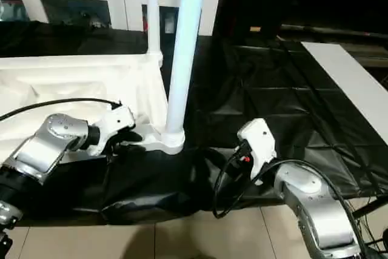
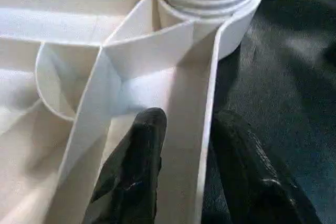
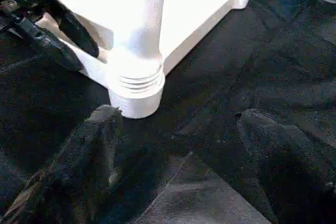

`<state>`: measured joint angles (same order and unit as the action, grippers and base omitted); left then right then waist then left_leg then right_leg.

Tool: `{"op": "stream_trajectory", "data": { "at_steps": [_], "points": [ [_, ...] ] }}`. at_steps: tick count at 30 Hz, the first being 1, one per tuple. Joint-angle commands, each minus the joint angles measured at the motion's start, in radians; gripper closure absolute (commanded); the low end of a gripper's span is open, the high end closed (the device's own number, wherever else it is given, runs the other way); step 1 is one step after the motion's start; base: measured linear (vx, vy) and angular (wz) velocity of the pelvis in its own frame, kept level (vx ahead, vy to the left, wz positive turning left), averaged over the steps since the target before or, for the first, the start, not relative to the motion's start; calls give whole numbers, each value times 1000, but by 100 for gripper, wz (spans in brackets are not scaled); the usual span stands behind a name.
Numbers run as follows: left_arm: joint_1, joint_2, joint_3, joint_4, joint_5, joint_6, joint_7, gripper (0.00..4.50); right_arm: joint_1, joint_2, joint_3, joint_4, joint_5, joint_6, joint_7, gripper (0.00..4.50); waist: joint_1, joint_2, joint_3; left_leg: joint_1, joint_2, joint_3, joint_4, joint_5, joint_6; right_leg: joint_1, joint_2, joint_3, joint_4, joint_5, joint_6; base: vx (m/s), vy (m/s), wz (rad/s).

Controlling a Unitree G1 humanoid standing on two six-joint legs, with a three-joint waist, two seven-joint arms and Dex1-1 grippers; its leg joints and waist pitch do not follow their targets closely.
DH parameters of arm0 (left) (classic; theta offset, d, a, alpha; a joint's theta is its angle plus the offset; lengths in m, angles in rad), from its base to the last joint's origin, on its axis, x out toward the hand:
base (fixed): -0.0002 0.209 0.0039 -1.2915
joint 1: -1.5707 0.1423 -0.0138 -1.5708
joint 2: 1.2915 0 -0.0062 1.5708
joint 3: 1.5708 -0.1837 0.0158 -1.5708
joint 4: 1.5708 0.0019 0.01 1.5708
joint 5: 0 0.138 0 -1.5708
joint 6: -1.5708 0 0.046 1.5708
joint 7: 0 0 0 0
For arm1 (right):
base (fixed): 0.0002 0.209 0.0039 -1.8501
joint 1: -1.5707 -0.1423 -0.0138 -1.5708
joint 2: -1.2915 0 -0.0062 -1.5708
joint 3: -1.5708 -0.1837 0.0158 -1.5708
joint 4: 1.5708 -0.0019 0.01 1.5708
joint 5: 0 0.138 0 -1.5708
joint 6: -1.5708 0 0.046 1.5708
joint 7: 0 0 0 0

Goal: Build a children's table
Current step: Rotate leg to tighten

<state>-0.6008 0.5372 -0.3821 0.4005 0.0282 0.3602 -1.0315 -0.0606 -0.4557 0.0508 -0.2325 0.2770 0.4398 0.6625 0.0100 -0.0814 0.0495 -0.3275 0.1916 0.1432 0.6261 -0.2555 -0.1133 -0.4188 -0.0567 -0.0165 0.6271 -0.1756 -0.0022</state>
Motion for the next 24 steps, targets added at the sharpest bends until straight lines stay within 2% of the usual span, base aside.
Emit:
{"op": "stream_trajectory", "data": {
  "at_steps": [1,4,8,9,13,14,17,20,22,23,24],
  "points": [
    [-22,-3,-21,6,16,-20,-15,311,-3,-16,5,-11,5,13,4,61,5,19,-54,-19,21,7,-85,-69,34,64,-56,34,-67,-152,-228,0,0,0],
    [-32,-2,-29,32,32,-38,-27,343,-5,-18,5,-12,5,16,5,61,5,18,-53,-19,21,7,-86,-86,30,63,-56,35,-69,-174,-224,0,0,0],
    [-34,4,-29,41,34,-48,-43,367,-10,-22,6,-3,5,15,15,61,5,10,-53,-20,23,7,-86,-81,30,63,-58,35,-70,-185,-217,0,0,0],
    [-35,6,-29,43,33,-51,-47,392,-11,-23,7,1,4,15,19,61,5,11,-53,-20,23,7,-86,-80,30,63,-58,35,-69,-185,-217,0,0,0],
    [-32,8,-26,43,34,-59,-61,413,-17,-25,9,11,6,13,32,61,5,13,-51,-20,23,6,-88,-97,31,61,-59,35,-72,-214,-212,0,0,0],
    [-31,8,-25,45,32,-63,-66,424,-20,-24,10,17,5,11,33,61,3,10,-51,-21,23,6,-88,-95,30,62,-59,35,-72,-215,-210,0,0,0],
    [-29,7,-23,50,32,-73,-71,445,-29,-21,12,30,3,6,34,61,2,12,-52,-21,23,6,-87,-84,31,62,-59,35,-71,-202,-214,0,0,0],
    [-18,-4,-9,42,16,-76,-72,448,-52,0,12,49,17,12,30,61,-1,13,-56,-20,23,8,-85,-38,41,63,-58,34,-63,-119,-240,0,0,0],
    [-9,-13,-2,26,9,-66,-67,448,-70,21,14,75,36,22,40,61,-2,14,-56,-19,23,9,-85,-35,47,63,-58,34,-62,-105,-251,0,0,0],
    [-9,-13,-2,26,9,-66,-67,449,-70,21,14,75,36,22,40,44,0,15,-56,-18,23,10,-84,-37,48,63,-59,34,-62,-104,-254,0,0,0],
    [5,-22,8,-15,-9,-44,-72,449,-100,33,42,125,25,18,63,44,0,15,-57,-17,25,11,-85,-44,48,64,-60,34,-61,-108,-260,0,0,0]
  ]
}}
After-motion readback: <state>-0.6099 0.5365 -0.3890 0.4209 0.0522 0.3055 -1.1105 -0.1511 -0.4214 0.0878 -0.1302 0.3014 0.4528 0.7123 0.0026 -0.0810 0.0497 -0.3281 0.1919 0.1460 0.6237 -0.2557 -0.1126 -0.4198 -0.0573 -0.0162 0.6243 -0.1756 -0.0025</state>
